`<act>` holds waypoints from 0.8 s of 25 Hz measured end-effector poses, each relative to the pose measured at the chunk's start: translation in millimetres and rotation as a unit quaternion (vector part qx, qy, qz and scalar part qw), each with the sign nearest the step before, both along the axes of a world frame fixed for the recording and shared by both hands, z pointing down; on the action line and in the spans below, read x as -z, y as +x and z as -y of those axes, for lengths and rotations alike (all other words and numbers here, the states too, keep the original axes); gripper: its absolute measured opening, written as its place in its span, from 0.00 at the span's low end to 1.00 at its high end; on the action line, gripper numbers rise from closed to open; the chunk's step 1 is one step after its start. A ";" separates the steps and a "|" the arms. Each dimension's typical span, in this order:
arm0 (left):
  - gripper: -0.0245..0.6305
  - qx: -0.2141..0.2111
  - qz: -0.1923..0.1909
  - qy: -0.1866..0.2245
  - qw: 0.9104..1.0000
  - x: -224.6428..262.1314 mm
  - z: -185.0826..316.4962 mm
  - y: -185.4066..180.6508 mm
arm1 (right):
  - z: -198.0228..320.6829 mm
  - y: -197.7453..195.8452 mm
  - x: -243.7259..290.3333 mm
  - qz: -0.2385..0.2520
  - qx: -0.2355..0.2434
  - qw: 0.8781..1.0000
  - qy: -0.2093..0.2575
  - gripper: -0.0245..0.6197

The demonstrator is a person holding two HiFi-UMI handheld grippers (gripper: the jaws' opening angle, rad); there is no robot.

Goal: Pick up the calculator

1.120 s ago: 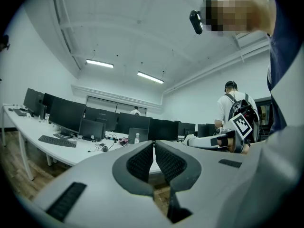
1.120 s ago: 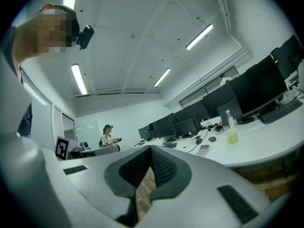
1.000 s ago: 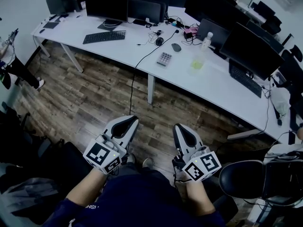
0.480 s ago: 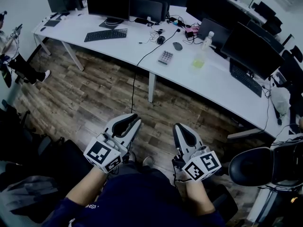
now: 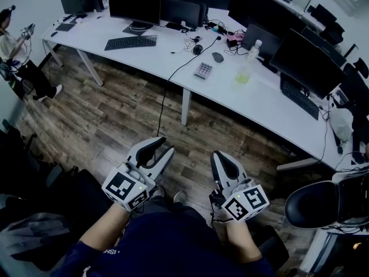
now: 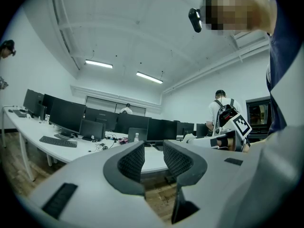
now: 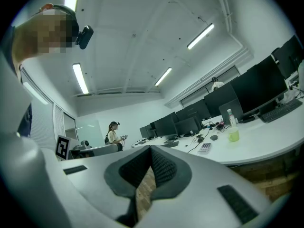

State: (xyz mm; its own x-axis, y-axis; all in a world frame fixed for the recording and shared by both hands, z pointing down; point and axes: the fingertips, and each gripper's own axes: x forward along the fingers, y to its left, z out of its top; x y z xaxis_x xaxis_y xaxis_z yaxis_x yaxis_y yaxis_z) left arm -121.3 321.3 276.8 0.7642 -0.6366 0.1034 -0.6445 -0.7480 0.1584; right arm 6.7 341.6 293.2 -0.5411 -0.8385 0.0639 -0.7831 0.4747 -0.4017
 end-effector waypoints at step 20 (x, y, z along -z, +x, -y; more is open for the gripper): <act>0.36 0.010 0.008 0.005 1.000 -1.4 1.6 10.9 | -1.6 16.5 -4.0 0.002 -0.002 1.000 0.001 0.05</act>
State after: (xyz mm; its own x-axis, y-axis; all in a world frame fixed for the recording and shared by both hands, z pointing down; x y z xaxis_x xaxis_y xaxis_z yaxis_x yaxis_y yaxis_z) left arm -110.5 319.7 278.2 0.7496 -0.6529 0.1086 -0.6618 -0.7364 0.1408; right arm 23.3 343.2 297.2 -0.5382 -0.8407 0.0600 -0.7830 0.4725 -0.4045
